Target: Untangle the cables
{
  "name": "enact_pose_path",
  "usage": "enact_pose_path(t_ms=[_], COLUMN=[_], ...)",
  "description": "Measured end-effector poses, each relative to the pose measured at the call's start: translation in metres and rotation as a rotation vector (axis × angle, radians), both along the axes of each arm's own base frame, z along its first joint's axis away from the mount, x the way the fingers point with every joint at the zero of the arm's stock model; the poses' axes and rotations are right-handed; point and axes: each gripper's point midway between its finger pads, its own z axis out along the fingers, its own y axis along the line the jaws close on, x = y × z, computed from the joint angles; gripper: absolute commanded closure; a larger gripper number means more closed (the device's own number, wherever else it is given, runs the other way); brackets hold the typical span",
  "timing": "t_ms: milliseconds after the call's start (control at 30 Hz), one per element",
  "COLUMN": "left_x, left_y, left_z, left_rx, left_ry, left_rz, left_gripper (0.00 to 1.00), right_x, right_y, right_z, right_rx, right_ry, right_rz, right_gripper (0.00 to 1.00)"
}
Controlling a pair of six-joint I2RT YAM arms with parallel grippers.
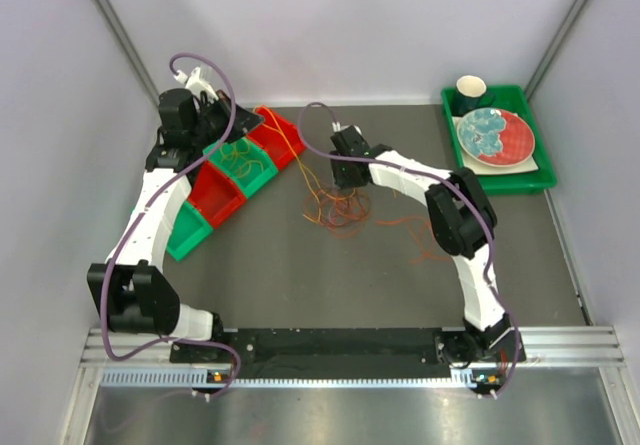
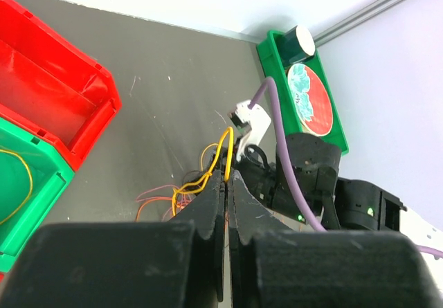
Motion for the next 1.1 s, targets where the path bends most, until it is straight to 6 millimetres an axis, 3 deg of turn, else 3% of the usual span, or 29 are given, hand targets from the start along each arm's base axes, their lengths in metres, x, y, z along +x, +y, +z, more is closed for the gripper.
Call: enact_pose_path(t_ms=[133, 300, 433, 800, 1033, 1100], left_x=[0.000, 0.000, 0.000, 0.000, -0.001, -0.001], left_y=[0.000, 0.000, 0.000, 0.001, 0.001, 0.001], left_z=[0.000, 0.000, 0.000, 0.001, 0.002, 0.002], left_rx=[0.000, 0.000, 0.001, 0.001, 0.001, 0.001], left_ry=[0.002, 0.002, 0.002, -0.001, -0.004, -0.004], left_rz=[0.001, 0.002, 0.003, 0.005, 0.004, 0.005], left_gripper=[1.00, 1.00, 1.00, 1.00, 1.00, 1.00], right_x=[-0.016, -0.021, -0.017, -0.025, -0.014, -0.009], right_y=[-0.011, -0.015, -0.010, 0.007, 0.014, 0.014], right_z=[-0.002, 0.011, 0.020, 0.022, 0.011, 0.006], right_rx=[-0.005, 0.019, 0.045, 0.068, 0.050, 0.036], right_ry=[0.010, -0.020, -0.048, -0.046, -0.033, -0.032], right_rz=[-0.001, -0.001, 0.008, 0.097, 0.093, 0.084], right_gripper=[0.58, 0.58, 0.58, 0.59, 0.61, 0.65])
